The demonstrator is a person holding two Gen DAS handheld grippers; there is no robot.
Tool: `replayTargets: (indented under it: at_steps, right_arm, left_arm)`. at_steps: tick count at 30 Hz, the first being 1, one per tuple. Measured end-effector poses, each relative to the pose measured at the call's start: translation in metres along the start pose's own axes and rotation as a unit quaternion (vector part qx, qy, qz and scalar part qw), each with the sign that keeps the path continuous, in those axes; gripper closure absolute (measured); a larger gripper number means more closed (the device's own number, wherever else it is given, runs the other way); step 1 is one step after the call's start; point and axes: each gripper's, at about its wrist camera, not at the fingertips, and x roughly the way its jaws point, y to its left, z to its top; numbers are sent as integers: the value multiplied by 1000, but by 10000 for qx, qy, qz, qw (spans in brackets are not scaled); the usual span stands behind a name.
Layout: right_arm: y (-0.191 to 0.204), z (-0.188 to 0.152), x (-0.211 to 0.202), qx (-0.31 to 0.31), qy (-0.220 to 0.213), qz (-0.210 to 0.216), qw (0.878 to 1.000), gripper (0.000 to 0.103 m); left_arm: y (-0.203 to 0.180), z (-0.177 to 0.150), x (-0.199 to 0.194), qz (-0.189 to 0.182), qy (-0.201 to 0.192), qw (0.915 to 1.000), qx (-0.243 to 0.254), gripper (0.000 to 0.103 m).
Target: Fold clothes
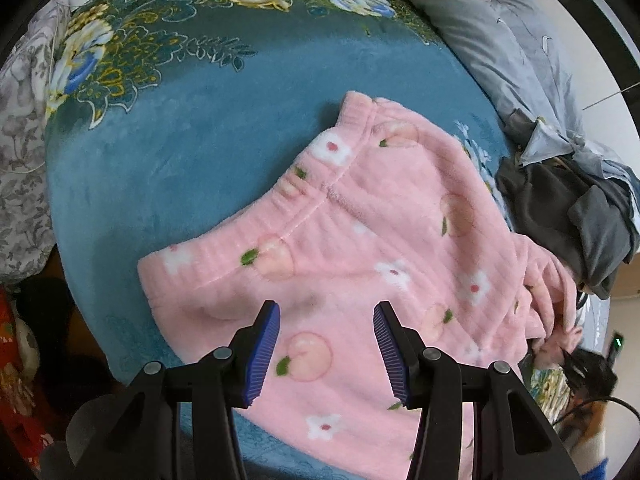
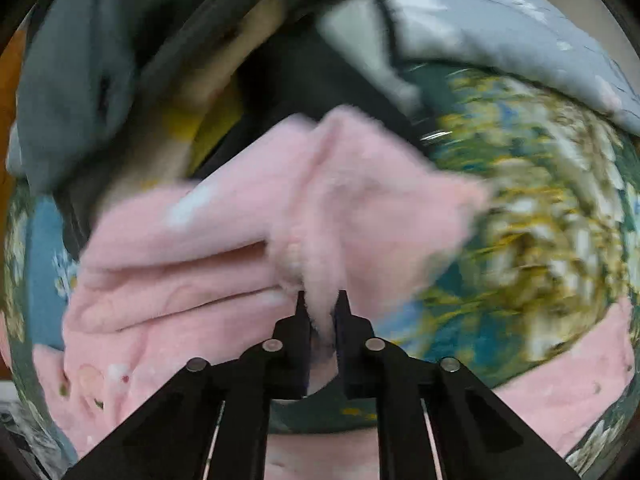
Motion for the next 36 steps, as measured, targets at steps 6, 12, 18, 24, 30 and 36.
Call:
replayTargets:
  at_steps: [6,12,18,24,30,36]
  right_arm:
    - [-110,17,-58,427,-690,-969,9920,97]
    - [-203,22,-68,1439,-702,-1804,9705,99]
    - [-266,21,-65,2245,-565,-2326,9446,99]
    - [-243,34,-74,2154,-977,-2344,9429,45]
    - [-111,50,-75,-20,-1248,-549,9907,45]
    - [51,5,-19,-2418,168,1458,9592,38]
  left_arm:
    - [-3,6,4,18,27,10000,93,50]
    - [-5,11,9,-47,27,10000,-37,50]
    - [-5,11,5,27,-20,10000,-7,50]
    - [3,16,1,45,-65,9999,-114,50]
    - [9,43,2,-203,-171,9988,-403,50]
    - [17,86,27,-414,29,9960,-792,42]
